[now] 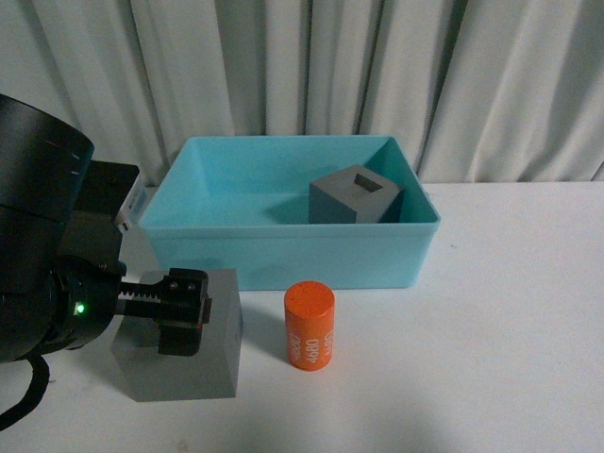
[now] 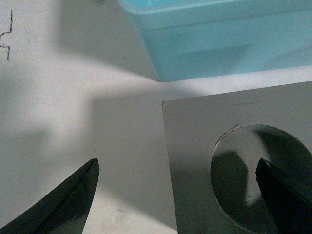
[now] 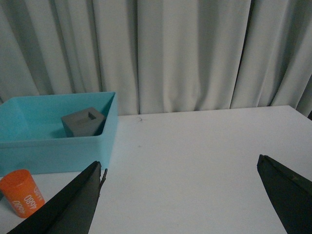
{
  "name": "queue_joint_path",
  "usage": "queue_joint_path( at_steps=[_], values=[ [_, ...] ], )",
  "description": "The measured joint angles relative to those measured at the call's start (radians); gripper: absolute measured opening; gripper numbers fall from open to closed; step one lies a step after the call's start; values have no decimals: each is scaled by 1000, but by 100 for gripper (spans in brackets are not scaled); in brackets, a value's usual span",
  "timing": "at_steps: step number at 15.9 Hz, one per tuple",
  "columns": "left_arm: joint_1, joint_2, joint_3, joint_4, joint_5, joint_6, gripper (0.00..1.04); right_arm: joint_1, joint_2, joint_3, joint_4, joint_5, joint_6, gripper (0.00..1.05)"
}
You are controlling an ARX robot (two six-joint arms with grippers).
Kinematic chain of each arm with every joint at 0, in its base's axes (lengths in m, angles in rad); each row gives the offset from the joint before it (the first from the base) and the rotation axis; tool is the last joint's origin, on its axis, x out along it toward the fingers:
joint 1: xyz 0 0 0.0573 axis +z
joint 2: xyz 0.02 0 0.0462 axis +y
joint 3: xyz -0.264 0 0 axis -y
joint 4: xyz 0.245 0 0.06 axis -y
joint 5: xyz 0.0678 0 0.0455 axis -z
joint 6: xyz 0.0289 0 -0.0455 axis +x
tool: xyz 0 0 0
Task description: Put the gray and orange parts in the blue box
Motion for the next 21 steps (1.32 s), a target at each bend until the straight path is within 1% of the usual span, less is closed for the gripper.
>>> queue_joint_path(
  at_steps=[1, 2, 6, 7, 8, 9, 12, 16, 18, 21],
  values=[
    [-1, 0, -1, 0, 3, -1, 98, 0, 0, 0, 0, 0, 0, 98],
    [-2, 0, -3, 0, 4, -1, 90, 0, 0, 0, 0, 0, 0, 98],
    [-7, 0, -8, 0, 16, -12, 50, 0, 0, 0, 0, 0, 0, 98],
    [-12, 0, -9, 0, 19, -17, 38, 0, 0, 0, 0, 0, 0, 98],
    [-13, 0, -9, 0, 19, -22, 27, 0, 0, 0, 0, 0, 0, 98],
    [-14, -1, -9, 0, 23, -23, 21, 0, 0, 0, 0, 0, 0, 98],
    [-18, -34, -9, -52, 31, -42, 19, 0, 0, 0, 0, 0, 0, 98],
    [8, -157, -11, -187, 68, -54, 17, 0, 0, 0, 0, 0, 0, 98],
    [24, -240, 8, -251, 87, -71, 17, 0, 0, 0, 0, 0, 0, 98],
    [36, -324, 87, -359, 117, -84, 17, 0, 0, 0, 0, 0, 0, 98]
  ],
)
